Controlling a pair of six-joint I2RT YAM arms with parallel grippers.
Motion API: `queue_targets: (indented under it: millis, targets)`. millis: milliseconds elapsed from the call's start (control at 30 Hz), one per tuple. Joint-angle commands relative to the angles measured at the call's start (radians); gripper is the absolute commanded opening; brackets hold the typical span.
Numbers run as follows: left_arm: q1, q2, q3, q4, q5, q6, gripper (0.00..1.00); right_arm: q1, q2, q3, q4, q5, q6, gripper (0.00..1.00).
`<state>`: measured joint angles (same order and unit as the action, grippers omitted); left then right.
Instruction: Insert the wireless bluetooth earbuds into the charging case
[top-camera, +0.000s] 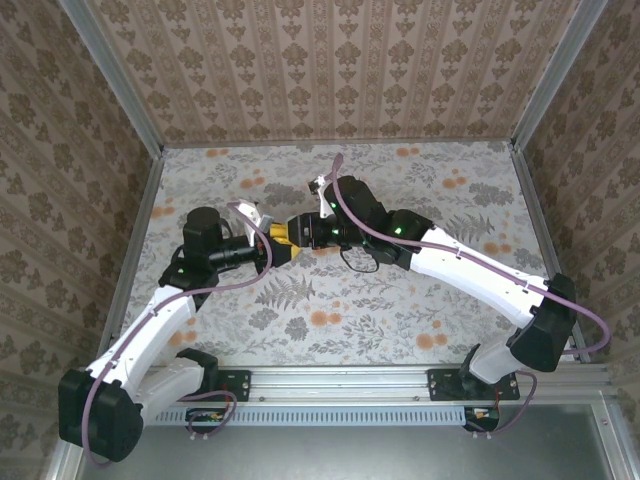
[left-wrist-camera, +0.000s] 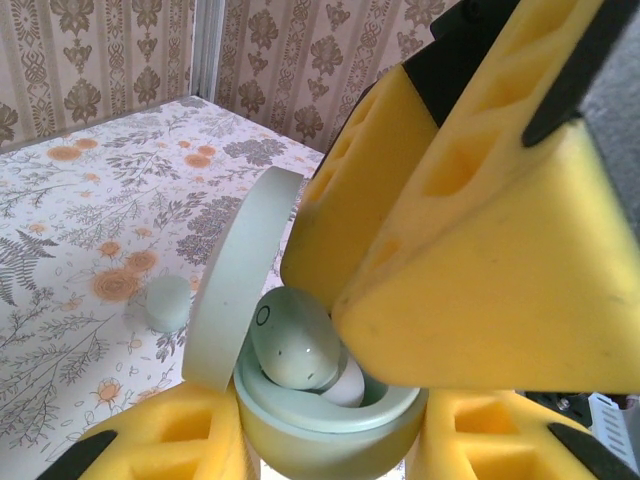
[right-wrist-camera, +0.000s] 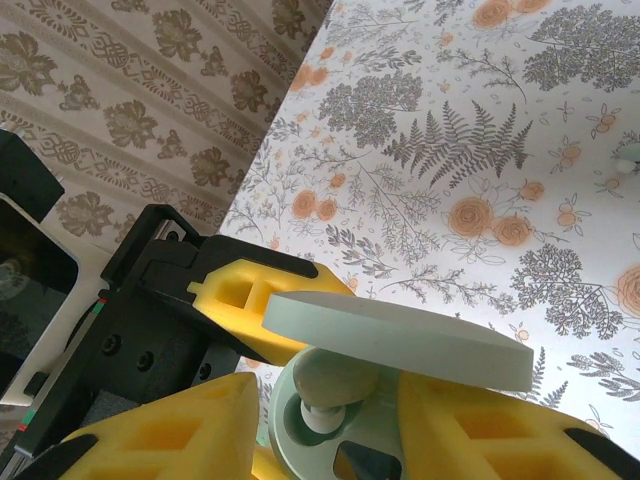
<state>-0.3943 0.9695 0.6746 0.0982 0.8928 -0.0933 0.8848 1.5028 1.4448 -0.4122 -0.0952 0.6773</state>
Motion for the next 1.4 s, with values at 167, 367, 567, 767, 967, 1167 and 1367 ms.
queue_targets:
  millis: [167,367,567,767,967,1167,1367]
  targets:
    - [-0.003,-0.024,0.037,0.028,0.012,0.027,0.16,0.005,-0.019,0.027,-0.024,-0.011,-0.008,0.41]
    - [-0.004,-0.032,0.015,0.045,0.001,0.071,0.16,0.005,-0.044,0.021,-0.022,-0.013,-0.007,0.38]
    - [-0.011,-0.055,-0.035,0.118,-0.027,0.109,0.16,0.006,-0.076,0.013,-0.019,-0.007,0.0,0.38]
    - [-0.021,-0.072,-0.056,0.126,-0.057,0.148,0.16,0.005,-0.073,0.008,-0.015,-0.018,0.001,0.39]
    - [-0.031,-0.092,-0.068,0.124,-0.08,0.17,0.16,0.006,-0.063,0.011,-0.009,-0.034,0.003,0.39]
    - [-0.035,-0.091,-0.064,0.121,-0.081,0.173,0.16,0.005,-0.038,0.019,-0.017,-0.046,0.005,0.38]
    - [-0.039,-0.089,-0.06,0.105,-0.072,0.175,0.16,0.006,-0.015,0.032,-0.01,-0.062,0.008,0.38]
